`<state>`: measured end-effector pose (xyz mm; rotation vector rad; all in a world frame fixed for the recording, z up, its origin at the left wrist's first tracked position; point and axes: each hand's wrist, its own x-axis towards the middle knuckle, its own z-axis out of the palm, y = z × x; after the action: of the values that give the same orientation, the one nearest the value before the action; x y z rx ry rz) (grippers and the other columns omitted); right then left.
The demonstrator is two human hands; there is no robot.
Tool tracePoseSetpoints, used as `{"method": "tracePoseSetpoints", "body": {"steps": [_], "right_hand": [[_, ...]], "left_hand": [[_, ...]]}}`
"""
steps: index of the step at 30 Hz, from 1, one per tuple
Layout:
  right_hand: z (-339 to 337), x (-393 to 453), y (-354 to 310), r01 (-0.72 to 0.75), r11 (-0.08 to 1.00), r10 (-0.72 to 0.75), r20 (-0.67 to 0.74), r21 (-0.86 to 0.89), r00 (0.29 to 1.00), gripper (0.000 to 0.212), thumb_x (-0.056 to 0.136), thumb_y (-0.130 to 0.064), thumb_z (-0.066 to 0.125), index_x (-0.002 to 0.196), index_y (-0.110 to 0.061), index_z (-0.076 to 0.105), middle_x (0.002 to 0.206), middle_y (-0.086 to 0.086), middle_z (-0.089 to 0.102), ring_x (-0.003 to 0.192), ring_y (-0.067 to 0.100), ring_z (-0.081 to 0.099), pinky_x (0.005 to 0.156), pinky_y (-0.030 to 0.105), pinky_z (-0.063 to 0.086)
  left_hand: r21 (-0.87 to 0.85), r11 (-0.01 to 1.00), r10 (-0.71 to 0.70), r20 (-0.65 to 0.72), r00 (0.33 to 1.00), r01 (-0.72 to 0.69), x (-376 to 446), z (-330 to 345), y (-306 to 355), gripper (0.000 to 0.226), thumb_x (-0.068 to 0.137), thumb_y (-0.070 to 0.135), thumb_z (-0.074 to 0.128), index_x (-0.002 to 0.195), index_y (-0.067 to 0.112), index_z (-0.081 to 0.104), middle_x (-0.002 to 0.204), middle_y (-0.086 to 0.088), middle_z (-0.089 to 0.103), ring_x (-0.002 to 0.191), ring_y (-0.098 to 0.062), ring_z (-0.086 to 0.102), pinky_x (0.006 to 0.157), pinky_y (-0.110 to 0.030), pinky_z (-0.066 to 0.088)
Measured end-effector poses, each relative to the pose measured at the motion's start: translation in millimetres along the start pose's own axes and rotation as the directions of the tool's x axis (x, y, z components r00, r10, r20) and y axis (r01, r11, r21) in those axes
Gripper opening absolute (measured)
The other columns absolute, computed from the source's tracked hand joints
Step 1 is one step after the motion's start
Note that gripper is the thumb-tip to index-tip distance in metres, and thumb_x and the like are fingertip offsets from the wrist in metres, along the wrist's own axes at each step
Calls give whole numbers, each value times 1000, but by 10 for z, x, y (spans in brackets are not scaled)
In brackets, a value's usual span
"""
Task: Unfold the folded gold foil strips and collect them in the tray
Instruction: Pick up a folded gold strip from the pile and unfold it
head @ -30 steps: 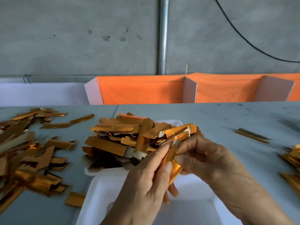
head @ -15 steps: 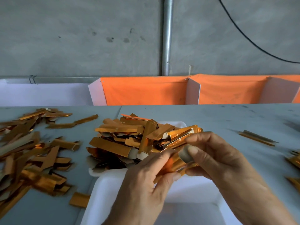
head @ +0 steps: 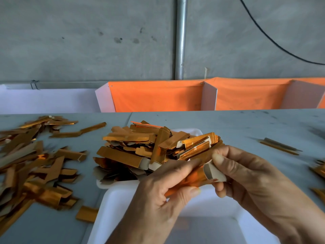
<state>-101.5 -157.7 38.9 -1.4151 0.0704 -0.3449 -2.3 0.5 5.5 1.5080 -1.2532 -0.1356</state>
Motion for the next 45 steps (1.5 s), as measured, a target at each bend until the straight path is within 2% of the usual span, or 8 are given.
{"method": "tracePoseSetpoints", "body": {"steps": [4, 9, 18, 24, 30, 35, 39, 45], "right_hand": [[-41, 4, 2, -48, 998, 45, 53, 51, 998, 21, 72, -33, 74, 71, -13, 68, 63, 7, 58, 51, 12, 53, 50, 20, 47], [-44, -7, -24, -90, 996, 89, 72, 16, 993, 6, 70, -19, 74, 72, -16, 70, 62, 6, 57, 52, 13, 53, 52, 20, 48], [-18, -11, -34, 14, 893, -18, -5, -449, 1000, 5, 80, -16, 75, 78, -20, 72, 63, 8, 65, 55, 12, 59, 58, 22, 48], [-16, -21, -19, 56, 914, -66, -11, -402, 998, 10, 69, -26, 69, 71, -16, 67, 56, 0, 58, 51, 10, 53, 53, 17, 43], [-18, -52, -36, 103, 978, -86, 94, -184, 992, 16, 82, -29, 70, 77, -14, 65, 69, 6, 61, 59, 17, 58, 58, 23, 48], [-29, -88, -98, 113, 977, -79, 183, -183, 980, 21, 68, -30, 70, 82, -14, 66, 69, 9, 65, 63, 15, 60, 61, 22, 49], [11, -75, -83, 150, 961, -123, 125, -233, 985, 4, 73, -18, 69, 72, -16, 66, 61, 8, 63, 58, 15, 58, 59, 20, 48], [39, -82, -46, 127, 970, -104, 121, -208, 987, 9, 80, -20, 61, 77, -13, 65, 68, 9, 62, 59, 17, 59, 58, 22, 48]], "left_hand": [[10, 1000, 15, 23, 1000, -16, 9, -2, -25, 43, 87, 32, 58, 129, 42, 53, 127, 12, 57, 122, -15, 53, 94, -26, 48], [11, 1000, 8, 54, 998, -8, 21, -21, -33, 44, 86, 33, 57, 128, 48, 51, 124, 15, 59, 120, -13, 54, 93, -20, 46], [125, 991, -47, 57, 997, 39, -1, -16, -46, 55, 85, 28, 61, 128, 57, 43, 122, 27, 57, 118, 0, 52, 89, -9, 43], [-11, 995, -95, 72, 993, 96, -17, -32, -26, 39, 82, 35, 65, 117, 47, 54, 112, 22, 65, 109, -1, 60, 86, -10, 45], [-75, 994, -83, 17, 996, 84, -16, -62, -40, 40, 82, 37, 63, 121, 45, 58, 116, 15, 66, 113, -8, 59, 91, -17, 47], [-104, 992, -64, 8, 998, 65, -23, -67, -49, 41, 83, 34, 64, 122, 45, 58, 121, 17, 63, 117, -6, 57, 93, -17, 45], [-69, 997, -47, 0, 999, 47, -18, -61, -33, 42, 83, 35, 63, 123, 46, 56, 123, 19, 61, 119, -6, 55, 94, -16, 44], [-25, 1000, 17, -23, 1000, -18, -7, -72, 24, 44, 85, 27, 61, 127, 40, 55, 121, 19, 61, 116, -5, 56, 90, -10, 43]]}}
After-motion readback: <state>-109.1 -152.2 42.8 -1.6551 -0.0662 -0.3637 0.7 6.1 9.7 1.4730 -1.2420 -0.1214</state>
